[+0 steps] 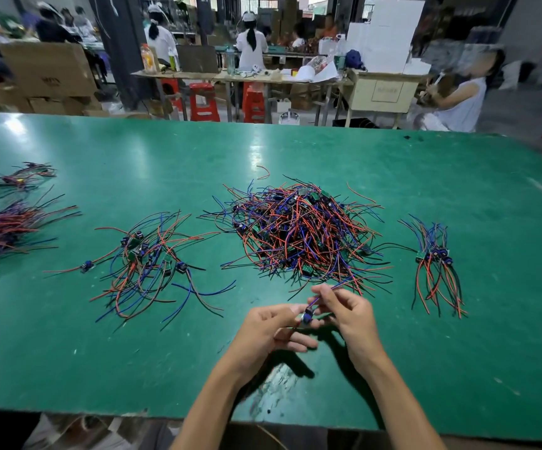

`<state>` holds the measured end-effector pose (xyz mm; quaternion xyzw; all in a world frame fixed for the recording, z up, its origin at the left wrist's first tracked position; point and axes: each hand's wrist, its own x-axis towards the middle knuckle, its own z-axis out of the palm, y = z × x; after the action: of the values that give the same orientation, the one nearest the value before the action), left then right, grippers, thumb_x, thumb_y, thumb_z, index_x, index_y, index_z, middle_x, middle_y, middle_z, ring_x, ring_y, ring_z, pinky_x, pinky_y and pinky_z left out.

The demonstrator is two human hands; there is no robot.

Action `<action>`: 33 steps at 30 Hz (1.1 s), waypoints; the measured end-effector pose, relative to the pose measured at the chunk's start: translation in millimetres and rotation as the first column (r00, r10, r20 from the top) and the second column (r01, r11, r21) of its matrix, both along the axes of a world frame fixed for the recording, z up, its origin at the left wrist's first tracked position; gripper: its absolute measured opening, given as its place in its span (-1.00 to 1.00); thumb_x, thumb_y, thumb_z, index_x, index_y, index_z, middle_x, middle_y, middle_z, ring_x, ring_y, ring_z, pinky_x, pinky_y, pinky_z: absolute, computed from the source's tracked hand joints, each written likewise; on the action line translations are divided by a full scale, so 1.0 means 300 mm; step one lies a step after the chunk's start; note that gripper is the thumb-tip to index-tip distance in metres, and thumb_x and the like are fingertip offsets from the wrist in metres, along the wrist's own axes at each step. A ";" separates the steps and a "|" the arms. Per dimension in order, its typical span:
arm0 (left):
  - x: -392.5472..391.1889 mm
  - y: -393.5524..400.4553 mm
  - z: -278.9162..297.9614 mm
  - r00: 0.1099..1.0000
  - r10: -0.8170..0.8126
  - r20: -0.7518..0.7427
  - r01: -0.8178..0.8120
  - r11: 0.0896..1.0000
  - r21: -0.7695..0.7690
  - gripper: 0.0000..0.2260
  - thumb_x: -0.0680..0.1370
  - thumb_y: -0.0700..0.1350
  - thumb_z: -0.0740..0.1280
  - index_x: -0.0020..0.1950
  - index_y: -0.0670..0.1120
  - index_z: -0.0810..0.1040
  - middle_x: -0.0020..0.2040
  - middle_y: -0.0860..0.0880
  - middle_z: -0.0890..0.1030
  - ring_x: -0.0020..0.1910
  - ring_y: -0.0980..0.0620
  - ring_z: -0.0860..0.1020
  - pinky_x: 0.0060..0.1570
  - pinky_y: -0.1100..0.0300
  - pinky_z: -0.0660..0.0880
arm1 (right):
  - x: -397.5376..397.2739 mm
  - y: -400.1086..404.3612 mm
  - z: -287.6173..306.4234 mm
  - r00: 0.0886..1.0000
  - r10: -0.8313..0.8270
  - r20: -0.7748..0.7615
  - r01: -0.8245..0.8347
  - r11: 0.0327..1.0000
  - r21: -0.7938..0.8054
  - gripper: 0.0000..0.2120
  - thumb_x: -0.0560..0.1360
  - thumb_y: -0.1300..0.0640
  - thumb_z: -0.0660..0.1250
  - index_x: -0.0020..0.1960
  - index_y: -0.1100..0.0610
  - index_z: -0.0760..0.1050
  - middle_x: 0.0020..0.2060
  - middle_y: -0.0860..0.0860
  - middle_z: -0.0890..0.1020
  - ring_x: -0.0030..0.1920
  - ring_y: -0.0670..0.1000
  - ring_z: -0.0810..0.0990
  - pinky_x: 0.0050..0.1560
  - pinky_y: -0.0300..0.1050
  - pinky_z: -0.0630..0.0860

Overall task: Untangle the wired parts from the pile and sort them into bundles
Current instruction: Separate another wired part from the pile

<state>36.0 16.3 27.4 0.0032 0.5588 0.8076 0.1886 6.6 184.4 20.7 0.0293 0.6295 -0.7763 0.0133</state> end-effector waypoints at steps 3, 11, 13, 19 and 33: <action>0.004 -0.008 -0.015 0.998 0.016 -0.054 -0.018 0.999 -0.039 -0.72 0.56 -0.20 0.41 0.26 -0.24 0.59 0.05 -0.27 0.70 -0.25 -0.08 0.70 -0.26 0.23 0.61 | -0.012 0.010 -0.006 0.995 -0.098 0.007 0.098 0.989 -0.109 -0.76 0.48 -0.01 0.43 -0.02 0.13 0.73 -0.24 0.12 0.68 -0.34 -0.05 0.59 -0.34 -0.24 0.56; 0.010 0.005 -0.015 0.980 0.142 -0.138 -0.156 0.982 -0.102 -0.79 0.53 -0.23 0.45 0.17 -0.20 0.66 0.00 -0.19 0.73 -0.40 -0.05 0.65 -0.46 0.26 0.51 | -0.002 0.039 -0.019 0.999 -0.043 0.009 0.044 0.981 -0.191 -0.72 0.51 0.05 0.38 0.15 0.14 0.68 -0.06 0.14 0.74 -0.18 -0.09 0.66 -0.14 -0.30 0.60; 0.012 0.005 -0.013 0.954 0.203 -0.220 -0.245 0.952 -0.182 -0.82 0.50 -0.24 0.50 0.10 -0.13 0.70 -0.04 -0.11 0.74 -0.41 -0.06 0.65 -0.48 0.26 0.50 | 0.000 0.044 -0.017 1.000 -0.010 -0.002 0.009 0.979 -0.205 -0.67 0.52 0.07 0.36 0.24 0.16 0.62 0.01 0.14 0.74 -0.09 -0.08 0.69 -0.10 -0.31 0.60; 0.013 -0.006 -0.006 0.737 0.134 -0.663 -0.519 0.741 -0.427 -0.75 0.44 -0.28 0.55 -0.04 0.07 0.75 -0.13 0.20 0.72 -0.31 0.14 0.66 -0.27 0.29 0.56 | -0.002 0.051 -0.017 1.000 0.016 0.007 -0.013 0.952 -0.307 -0.69 0.50 0.12 0.35 0.23 0.12 0.61 0.04 0.14 0.73 -0.02 -0.09 0.71 -0.07 -0.32 0.59; 0.007 -0.023 -0.061 0.743 0.392 -0.542 -0.626 0.692 -0.358 -0.83 0.57 0.15 0.34 -0.03 0.15 0.71 -0.15 0.11 0.71 -0.18 0.06 0.65 -0.15 0.08 0.62 | -0.095 0.183 0.105 0.885 -0.393 -0.250 0.411 0.911 0.023 -0.86 0.61 0.00 0.35 0.03 0.01 0.67 -0.25 0.01 0.73 -0.23 -0.08 0.71 -0.32 -0.20 0.63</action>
<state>38.1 9.4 9.1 -0.0315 0.7591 0.6242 -0.1822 -22.0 239.3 52.4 0.0657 0.6353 -0.7358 -0.2249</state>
